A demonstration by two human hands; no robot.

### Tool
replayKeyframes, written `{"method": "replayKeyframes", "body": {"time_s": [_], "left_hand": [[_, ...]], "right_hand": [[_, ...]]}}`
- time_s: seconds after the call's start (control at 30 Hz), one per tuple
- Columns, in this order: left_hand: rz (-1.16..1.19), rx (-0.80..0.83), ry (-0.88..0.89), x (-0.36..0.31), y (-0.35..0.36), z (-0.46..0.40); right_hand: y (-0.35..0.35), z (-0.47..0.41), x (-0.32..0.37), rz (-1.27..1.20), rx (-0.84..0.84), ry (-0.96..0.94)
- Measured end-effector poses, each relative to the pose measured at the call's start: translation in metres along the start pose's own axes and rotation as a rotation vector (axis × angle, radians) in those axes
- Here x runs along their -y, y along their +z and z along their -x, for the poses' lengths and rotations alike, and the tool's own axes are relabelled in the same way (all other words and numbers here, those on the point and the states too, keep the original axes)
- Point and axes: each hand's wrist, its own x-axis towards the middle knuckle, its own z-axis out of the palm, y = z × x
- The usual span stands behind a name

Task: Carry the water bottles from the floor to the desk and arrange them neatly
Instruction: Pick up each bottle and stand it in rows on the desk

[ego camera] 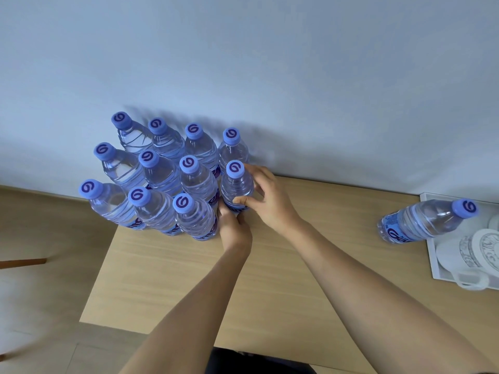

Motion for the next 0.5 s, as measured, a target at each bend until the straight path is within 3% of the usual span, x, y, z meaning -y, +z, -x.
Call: {"method": "replayKeyframes", "body": {"time_s": [0.13,0.5], "left_hand": [[0.078,0.006,-0.003,-0.003,0.001,0.002],[-0.107,0.045,0.036,-0.001,-0.009,0.0]], "right_hand": [[0.001,-0.001,0.0,0.007,0.001,-0.005],[-0.003,0.001,0.004,0.031,0.032,0.013]]}}
